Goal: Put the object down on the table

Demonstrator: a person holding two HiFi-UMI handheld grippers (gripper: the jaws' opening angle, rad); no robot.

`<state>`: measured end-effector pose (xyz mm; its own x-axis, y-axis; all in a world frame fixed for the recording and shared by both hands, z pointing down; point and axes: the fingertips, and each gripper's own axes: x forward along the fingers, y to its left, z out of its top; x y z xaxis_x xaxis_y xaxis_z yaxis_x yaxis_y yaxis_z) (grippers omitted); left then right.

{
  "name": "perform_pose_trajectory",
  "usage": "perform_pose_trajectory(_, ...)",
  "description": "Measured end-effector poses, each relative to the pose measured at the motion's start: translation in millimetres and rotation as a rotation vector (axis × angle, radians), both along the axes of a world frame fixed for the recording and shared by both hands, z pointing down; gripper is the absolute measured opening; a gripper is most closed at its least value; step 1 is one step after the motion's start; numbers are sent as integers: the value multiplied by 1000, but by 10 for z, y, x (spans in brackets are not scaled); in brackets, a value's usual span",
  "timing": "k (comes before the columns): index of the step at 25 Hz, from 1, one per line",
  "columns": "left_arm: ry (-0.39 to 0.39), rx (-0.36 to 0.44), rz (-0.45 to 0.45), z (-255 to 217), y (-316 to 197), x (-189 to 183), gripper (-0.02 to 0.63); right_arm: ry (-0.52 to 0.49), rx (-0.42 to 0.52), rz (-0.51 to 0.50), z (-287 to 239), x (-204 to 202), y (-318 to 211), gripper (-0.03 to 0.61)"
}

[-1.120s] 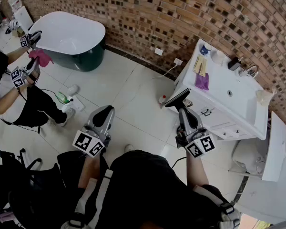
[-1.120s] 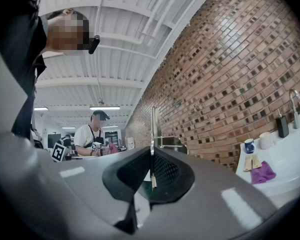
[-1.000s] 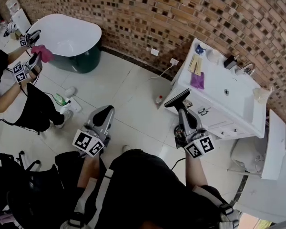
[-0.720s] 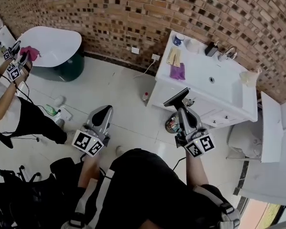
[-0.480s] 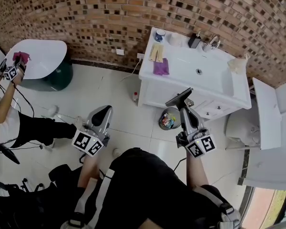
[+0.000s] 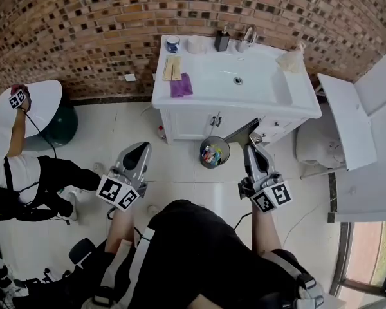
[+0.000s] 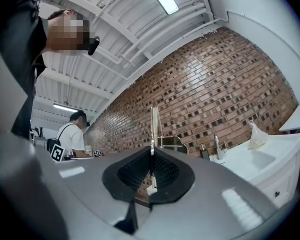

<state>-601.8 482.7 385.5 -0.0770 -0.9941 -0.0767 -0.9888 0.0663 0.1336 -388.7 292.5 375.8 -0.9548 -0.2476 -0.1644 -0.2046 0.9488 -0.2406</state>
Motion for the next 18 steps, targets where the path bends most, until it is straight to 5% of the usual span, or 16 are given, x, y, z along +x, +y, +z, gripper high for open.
perform_pose_trajectory(18,17,-31,248,155,-1195,1160,0,5,-44,225,216,1455,-595,6)
